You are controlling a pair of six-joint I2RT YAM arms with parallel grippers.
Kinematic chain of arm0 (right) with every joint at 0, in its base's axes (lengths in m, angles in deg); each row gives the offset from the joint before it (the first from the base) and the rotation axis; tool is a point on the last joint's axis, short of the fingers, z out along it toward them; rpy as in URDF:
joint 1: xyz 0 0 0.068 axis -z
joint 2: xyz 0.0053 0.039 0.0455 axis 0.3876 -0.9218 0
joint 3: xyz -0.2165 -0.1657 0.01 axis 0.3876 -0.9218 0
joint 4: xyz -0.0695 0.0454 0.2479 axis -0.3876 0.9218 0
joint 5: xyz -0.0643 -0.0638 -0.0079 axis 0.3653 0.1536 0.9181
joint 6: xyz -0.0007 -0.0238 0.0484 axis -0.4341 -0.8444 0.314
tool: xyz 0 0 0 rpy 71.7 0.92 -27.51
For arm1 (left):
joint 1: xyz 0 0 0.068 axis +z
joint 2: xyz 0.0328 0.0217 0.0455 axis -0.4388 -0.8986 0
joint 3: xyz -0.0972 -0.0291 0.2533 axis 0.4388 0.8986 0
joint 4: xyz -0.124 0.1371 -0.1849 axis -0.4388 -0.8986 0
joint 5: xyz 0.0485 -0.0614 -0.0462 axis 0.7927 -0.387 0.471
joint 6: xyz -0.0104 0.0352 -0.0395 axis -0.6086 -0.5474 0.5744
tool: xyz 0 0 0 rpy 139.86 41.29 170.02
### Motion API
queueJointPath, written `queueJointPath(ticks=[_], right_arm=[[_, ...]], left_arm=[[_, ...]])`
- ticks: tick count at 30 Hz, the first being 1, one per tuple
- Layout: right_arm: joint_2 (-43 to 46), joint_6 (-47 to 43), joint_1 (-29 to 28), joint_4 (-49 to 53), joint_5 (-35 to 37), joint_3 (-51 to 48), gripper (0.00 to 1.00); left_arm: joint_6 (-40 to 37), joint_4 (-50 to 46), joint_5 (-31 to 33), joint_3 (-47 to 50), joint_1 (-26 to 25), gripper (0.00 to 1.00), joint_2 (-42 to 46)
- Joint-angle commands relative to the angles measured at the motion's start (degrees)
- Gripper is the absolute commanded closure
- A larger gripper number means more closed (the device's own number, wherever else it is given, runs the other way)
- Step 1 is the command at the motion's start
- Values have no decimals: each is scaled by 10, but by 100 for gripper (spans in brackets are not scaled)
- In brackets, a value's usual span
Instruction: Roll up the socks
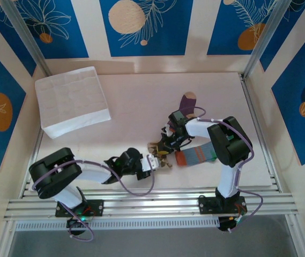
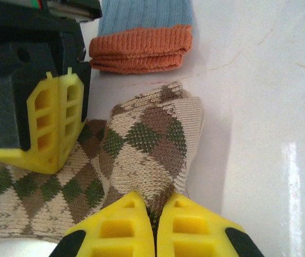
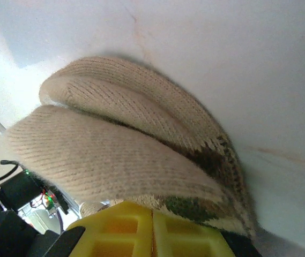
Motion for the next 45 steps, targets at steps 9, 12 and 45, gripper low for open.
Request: queueJointPath(ticks=[9, 12, 45], right_arm=[[71, 7, 23, -115, 63, -85, 72], [117, 9, 28, -129, 61, -105, 66], [189, -19, -19, -78, 109, -179, 85]], left_arm=[[110, -255, -255, -107, 99, 100, -95], [123, -275, -266, -134, 116, 100, -124], [209, -373, -277, -268, 184, 96, -255]])
